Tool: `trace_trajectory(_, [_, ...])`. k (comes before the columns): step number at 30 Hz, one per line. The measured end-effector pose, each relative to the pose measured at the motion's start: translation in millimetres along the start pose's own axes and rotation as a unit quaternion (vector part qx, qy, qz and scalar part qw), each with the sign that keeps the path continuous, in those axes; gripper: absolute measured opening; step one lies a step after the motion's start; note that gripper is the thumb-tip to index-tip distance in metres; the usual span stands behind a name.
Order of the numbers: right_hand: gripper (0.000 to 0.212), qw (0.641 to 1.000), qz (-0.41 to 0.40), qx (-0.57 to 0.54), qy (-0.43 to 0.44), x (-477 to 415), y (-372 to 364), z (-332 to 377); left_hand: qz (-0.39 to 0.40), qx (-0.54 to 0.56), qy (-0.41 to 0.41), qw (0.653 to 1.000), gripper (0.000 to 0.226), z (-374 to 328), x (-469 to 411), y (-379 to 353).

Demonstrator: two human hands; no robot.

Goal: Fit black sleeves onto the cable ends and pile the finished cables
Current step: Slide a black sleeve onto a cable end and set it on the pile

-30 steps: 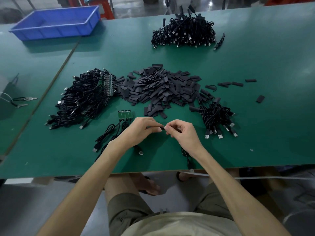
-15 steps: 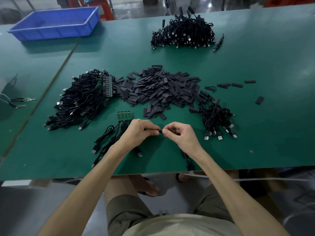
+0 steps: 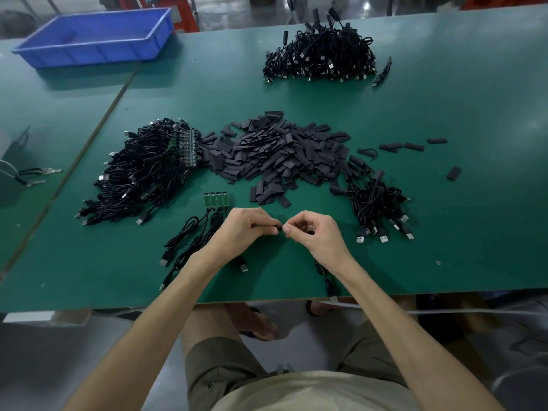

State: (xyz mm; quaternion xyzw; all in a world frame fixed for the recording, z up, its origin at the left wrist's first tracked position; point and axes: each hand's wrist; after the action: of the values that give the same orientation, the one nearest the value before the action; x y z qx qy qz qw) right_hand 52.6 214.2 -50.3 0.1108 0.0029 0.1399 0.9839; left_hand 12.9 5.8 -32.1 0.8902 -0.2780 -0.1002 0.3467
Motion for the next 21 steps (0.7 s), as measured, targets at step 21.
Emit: trace_trajectory(21, [0.006,0.996,-0.067,-0.058,0.003,-1.3,-0.4,-2.2,0.060,0.284,-0.003,0.957,0.024,5.8,-1.1,16.0])
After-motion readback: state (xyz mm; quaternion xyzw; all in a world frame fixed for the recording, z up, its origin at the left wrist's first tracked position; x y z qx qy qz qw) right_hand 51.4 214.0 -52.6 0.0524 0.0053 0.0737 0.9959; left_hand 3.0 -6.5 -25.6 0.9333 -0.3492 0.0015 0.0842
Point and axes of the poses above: each hand's wrist, its own x-axis away from the middle knuckle, its own y-axis out of the back of the hand, z = x × y, and after that the axes turned 10 degrees about z, right-handed
